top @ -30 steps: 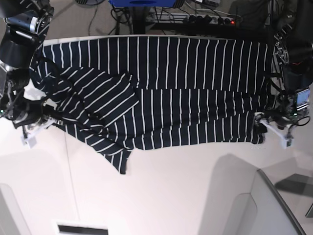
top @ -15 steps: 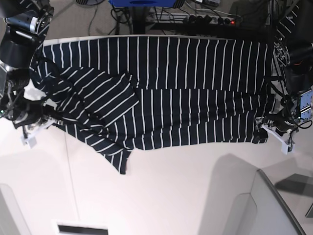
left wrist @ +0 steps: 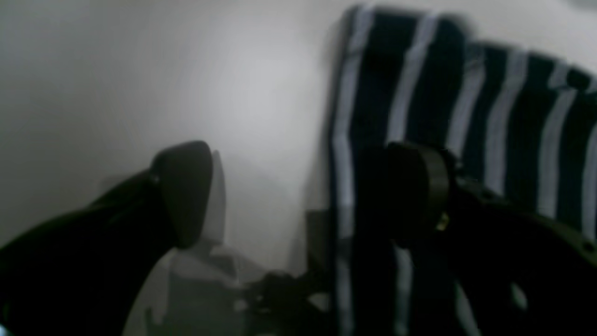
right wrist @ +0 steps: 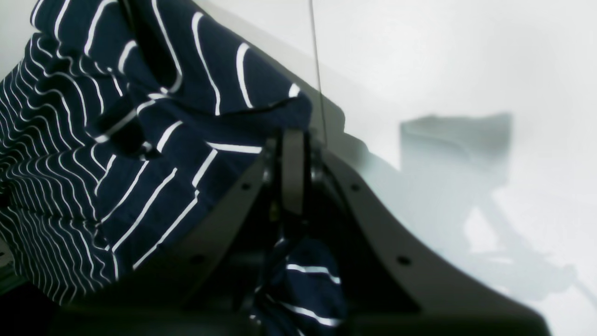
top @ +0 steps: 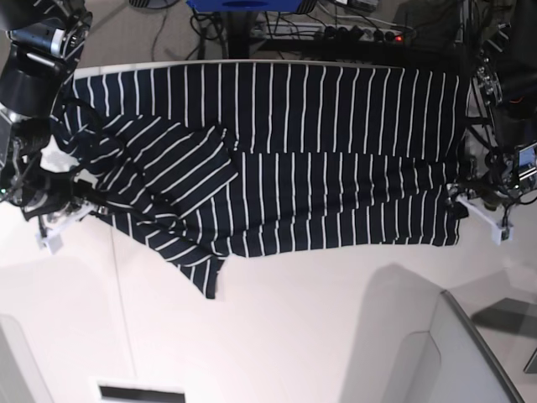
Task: Layout the t-shirt on the table in an organized manner, then fold the t-shirt properly
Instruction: 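Regrasp the shirt's side edge with the left gripper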
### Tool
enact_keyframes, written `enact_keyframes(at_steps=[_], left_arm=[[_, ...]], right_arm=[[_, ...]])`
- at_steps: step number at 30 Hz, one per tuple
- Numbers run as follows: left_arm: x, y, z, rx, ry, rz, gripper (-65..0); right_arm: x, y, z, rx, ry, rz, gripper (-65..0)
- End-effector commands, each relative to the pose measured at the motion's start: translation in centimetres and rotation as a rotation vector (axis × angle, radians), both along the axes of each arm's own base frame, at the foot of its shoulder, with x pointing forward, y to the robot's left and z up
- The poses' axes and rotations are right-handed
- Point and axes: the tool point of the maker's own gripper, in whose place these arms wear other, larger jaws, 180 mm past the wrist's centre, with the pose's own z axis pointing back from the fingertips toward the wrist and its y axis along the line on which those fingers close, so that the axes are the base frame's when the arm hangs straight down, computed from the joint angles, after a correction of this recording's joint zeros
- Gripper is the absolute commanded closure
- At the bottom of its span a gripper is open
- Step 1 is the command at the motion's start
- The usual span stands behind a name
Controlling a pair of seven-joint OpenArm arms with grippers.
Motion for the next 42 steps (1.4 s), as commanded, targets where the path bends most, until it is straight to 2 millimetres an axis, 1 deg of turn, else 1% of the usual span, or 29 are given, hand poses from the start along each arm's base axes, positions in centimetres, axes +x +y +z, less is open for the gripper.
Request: enact_keyframes(at_steps=[1, 2, 5, 8, 11, 16, 19, 20, 21, 22, 25, 26, 29, 33, 34, 35, 36, 39, 42], left_arm=[[1.7, 0.7, 1.8, 0.014, -0.061, 0.0, -55.0], [1.5, 0.5, 1.6, 0.012, -0.057, -0.001, -55.0], [1.8, -1.1, 0.8, -0.014, -0.057, -0.012, -55.0], [1.9, -1.5, 0.7, -0.021, -0.057, -0.013, -55.0], [2.1, -2.4, 0.4, -0.037, -0.059, -0.02, -55.0], [2.2, -2.8, 0.2, -0.042, -0.059, -0.022, -54.6], [2.4, -3.8, -0.2, -0.059, -0.059, -0.029, -54.5], [2.4, -3.9, -0.2, -0.061, -0.059, -0.03, -52.8], [2.5, -4.3, -0.3, -0.066, -0.06, -0.032, -49.5], [2.6, -4.5, -0.3, -0.069, -0.068, -0.033, -45.6], [3.0, -4.5, 0.1, -0.061, -0.127, -0.029, -30.6], [2.8, -4.5, -0.2, -0.066, -0.13, -0.022, -26.0], [2.2, -4.3, -1.0, -0.083, -0.137, 0.007, -15.1], [2.4, -3.8, -0.6, -0.073, -0.175, 0.015, -2.3], [2.5, -3.8, -0.5, -0.071, -0.181, 0.015, 0.0], [2.6, -3.8, -0.4, -0.071, -0.184, 0.016, 0.0], [3.3, -3.7, 0.3, -0.067, -0.204, 0.012, 0.0], [4.7, -3.6, 1.9, -0.046, -0.246, -0.008, 0.0], [6.4, -3.5, 4.0, -0.022, -0.285, -0.033, 0.0]], right_arm=[[1.6, -0.8, 1.6, -0.01, -0.061, -0.005, -0.2], [1.6, -0.8, 1.6, -0.01, -0.061, -0.005, -0.2], [1.6, -0.7, 1.6, -0.009, -0.061, -0.005, -0.2], [1.5, -0.7, 1.6, -0.009, -0.058, -0.004, -0.2], [1.5, -0.8, 1.6, -0.01, -0.058, -0.004, -0.2], [1.5, -0.8, 1.6, -0.01, -0.058, -0.004, -0.2], [1.5, -0.8, 1.6, -0.01, -0.058, -0.004, -0.2], [1.5, -0.8, 1.6, -0.01, -0.058, -0.004, -0.2], [1.5, -0.8, 1.6, -0.01, -0.058, -0.004, -0.2], [1.5, -0.8, 1.6, -0.01, -0.058, -0.004, -0.2], [1.5, -0.8, 1.6, -0.01, -0.058, -0.004, -0.2], [1.6, -0.8, 1.6, -0.01, -0.059, -0.005, -0.2], [1.6, -0.8, 1.6, -0.01, -0.059, -0.005, -0.2], [1.6, -0.8, 1.6, -0.01, -0.059, -0.005, -0.2], [1.6, -0.8, 1.6, -0.01, -0.059, -0.005, -0.2], [1.6, -0.8, 1.6, -0.01, -0.059, -0.005, -0.2], [1.6, -0.8, 1.6, -0.01, -0.059, -0.005, -0.2], [1.6, -0.8, 1.6, -0.01, -0.059, -0.005, -0.2], [2.0, -0.8, 1.9, -0.011, -0.07, -0.005, -0.2]])
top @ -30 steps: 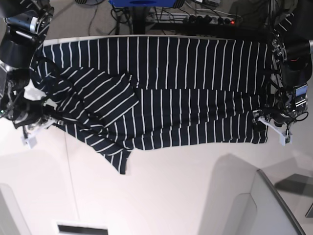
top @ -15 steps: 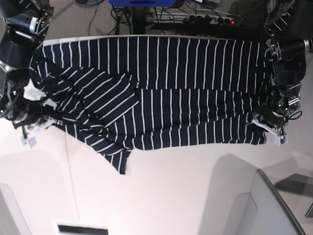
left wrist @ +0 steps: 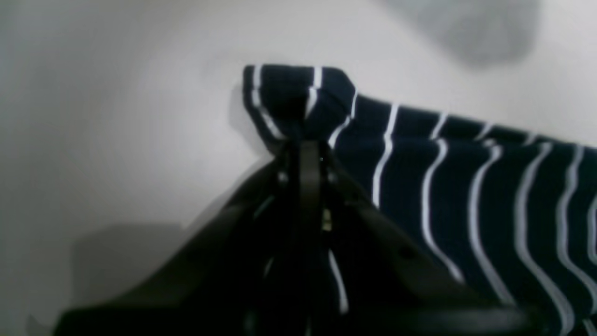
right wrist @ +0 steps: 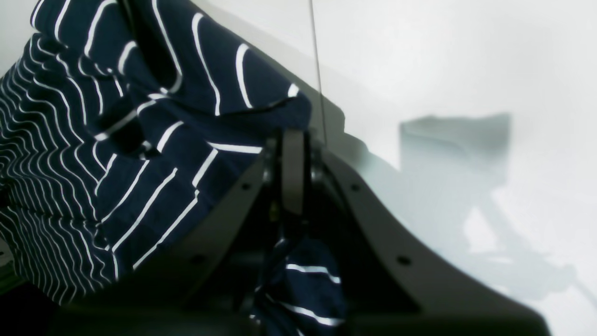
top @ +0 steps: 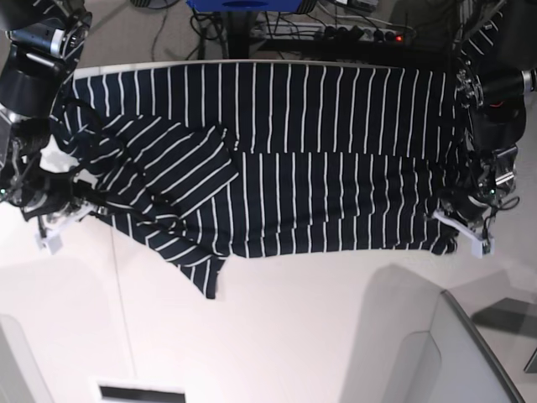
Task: Layout the t-shirt on the table in an organized manner, then fold the t-shirt properly
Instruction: 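Regrasp the shirt's side edge with the left gripper, then pull the shirt's side edges apart with both grippers, stretching it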
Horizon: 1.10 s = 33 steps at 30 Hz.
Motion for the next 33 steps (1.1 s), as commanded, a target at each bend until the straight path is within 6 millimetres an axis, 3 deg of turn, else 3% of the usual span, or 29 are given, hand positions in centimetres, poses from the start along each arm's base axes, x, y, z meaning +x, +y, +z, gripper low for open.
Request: enact_keyframes(at_steps=[1, 7, 12, 21, 27, 33], left_arm=[[2.4, 1.2, 3.3, 0.029, -0.087, 0.001, 0.0], [5.0, 1.0, 8.0, 0.1, -0.145, -0.056, 0.0], [5.2, 0.9, 9.1, 0.127, -0.152, -0.074, 0.0], [3.8, 2.7, 10.3, 0.191, -0.168, -0.081, 0.0], [4.1, 2.4, 11.8, 0.219, -0.207, -0.099, 0.0], [4.3, 2.0, 11.9, 0.214, -0.215, -0.102, 0.0]], right_arm=[[2.3, -0.7, 2.2, -0.012, -0.081, -0.005, -0.2], [5.1, -1.4, 6.4, -0.062, -0.206, 0.002, -0.2], [6.3, -1.6, 8.4, -0.082, -0.261, 0.005, -0.2], [6.5, -2.9, 9.2, -0.115, -0.345, -0.037, -0.2], [6.3, -3.4, 9.2, -0.122, -0.344, -0.042, -0.2], [6.1, -3.5, 9.0, -0.125, -0.339, -0.042, -0.2]])
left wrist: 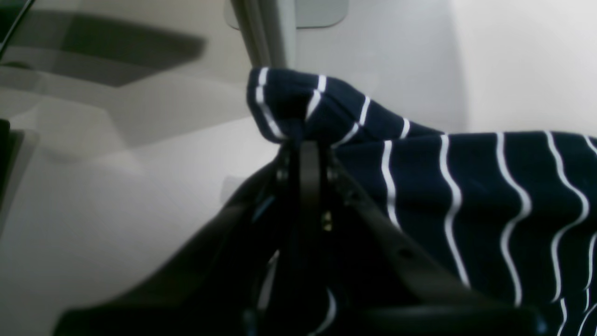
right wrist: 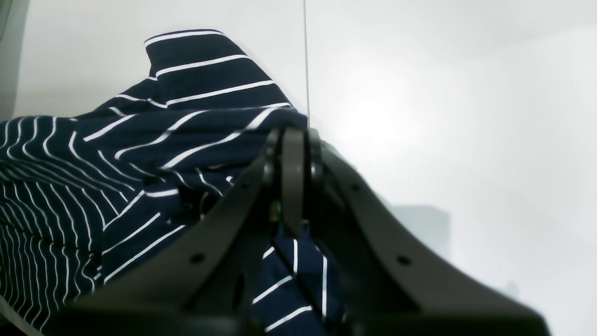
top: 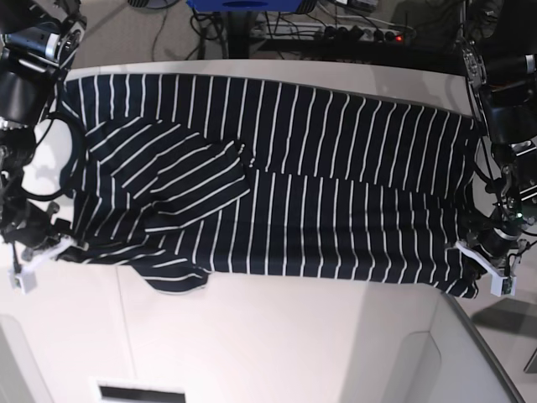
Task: Layout the t-shirt on the table in an organized manner, then fold the t-shirt properly
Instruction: 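Pull the shirt's side edges apart with both grippers, stretching it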
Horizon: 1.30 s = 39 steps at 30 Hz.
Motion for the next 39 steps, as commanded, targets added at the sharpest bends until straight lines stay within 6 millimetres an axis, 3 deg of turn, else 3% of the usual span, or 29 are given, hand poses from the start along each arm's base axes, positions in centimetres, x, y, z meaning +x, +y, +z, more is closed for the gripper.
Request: enact_keyframes(at_steps=[1, 4, 10, 17, 26, 28, 31, 33, 34, 37, 39], left_arm=[[1.3, 1.0, 2.7, 0.02, -0.076, 0.011, 0.0], [0.3, 0.9, 1.6, 0.019, -0.051, 0.01, 0.0], [-1.8, 0.7, 1.3, 0.045, -0.053, 0.0, 0.0], [-6.6, 0.1, -0.8, 0.05, 0.026, 0.02, 0.0], [-11.1, -1.8, -5.1, 0.027, 0.134, 0.001, 0.0], [-11.5, -1.8, -5.4, 0.027, 0.144, 0.0, 0.0], [-11.6, -1.9, -5.6, 0.027, 0.152, 0.0, 0.0], [-11.7, -1.8, -5.6, 0.027, 0.154, 0.003, 0.0], [-11.7, -1.6, -5.5, 0.029, 0.153, 0.006, 0.0], [-12.1, -1.2, -5.4, 0.04, 0.158, 0.006, -25.8], [-12.1, -0.7, -5.0, 0.055, 0.155, 0.004, -43.9]], right_arm=[[1.0, -1.0, 1.7, -0.015, -0.057, -0.016, -0.2], [0.7, -0.9, 1.4, -0.016, -0.054, -0.004, -0.2], [-0.4, 0.3, 0.9, -0.033, -0.041, 0.116, -0.2], [-3.4, 0.1, -1.8, -0.034, 0.052, 0.128, 0.0], [-7.4, 1.2, -5.2, 0.0, 0.171, 0.135, -1.1], [-7.8, 1.4, -5.4, 0.0, 0.193, 0.143, -6.5], [-7.9, 1.3, -5.2, -0.007, 0.208, 0.153, -26.1], [-7.6, 0.4, -3.9, -0.013, 0.168, 0.112, -38.3], [-7.2, 0.1, -2.8, -0.018, 0.133, 0.088, -41.4], [-6.5, -0.9, -0.7, -0.051, 0.085, 0.065, -41.9], [-4.7, -0.7, 0.7, -0.064, 0.047, 0.081, -42.5]])
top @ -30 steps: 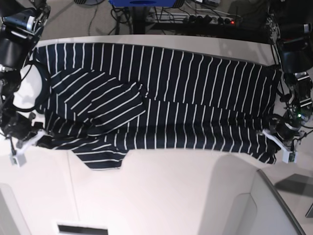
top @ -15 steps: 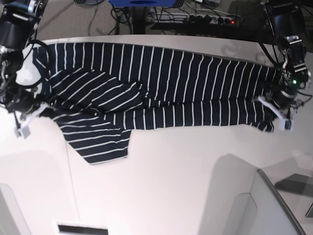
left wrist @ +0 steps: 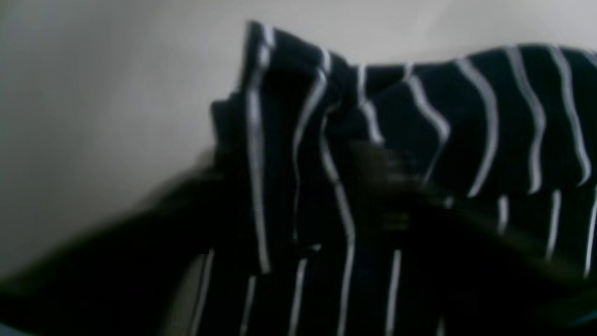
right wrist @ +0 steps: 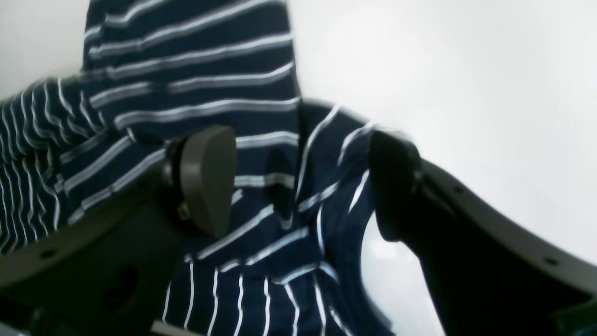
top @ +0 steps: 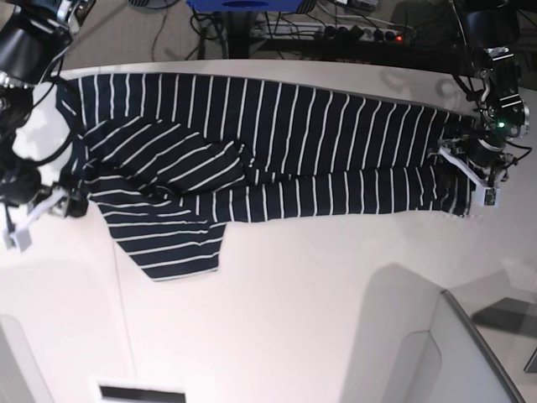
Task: Layout the t-shirt on the table in an organized manner, then fold the t-shirt properly
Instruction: 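Pull the shirt's side edges apart with both grippers, stretching it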
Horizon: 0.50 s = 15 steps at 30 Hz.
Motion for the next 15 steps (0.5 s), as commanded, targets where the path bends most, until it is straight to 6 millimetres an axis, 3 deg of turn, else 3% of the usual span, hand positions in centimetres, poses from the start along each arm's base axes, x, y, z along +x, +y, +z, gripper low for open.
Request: enact_keyframes(at_steps=[1, 4, 9, 15], left_arm=[[1.3, 1.2, 2.2, 0.031, -0.062, -0.001, -50.7], [1.2, 2.7, 2.9, 0.037, -0.083, 0.04, -61.9], [0.0, 7.5, 5.9, 0.064, -0.17, 0.19, -62.4], [-3.1, 10.4, 9.0, 0.142, -0.216, 0.252, -62.4]], right_arm=[[2.5, -0.5, 2.2, -0.014, -0.078, 0.014, -42.5], [5.6, 0.4, 2.3, 0.001, -0.095, 0.065, -42.5], [9.1, 2.0, -0.7, 0.061, -0.059, 0.107, -42.2], [9.9, 2.8, -4.6, 0.115, -0.017, 0.067, -42.2]])
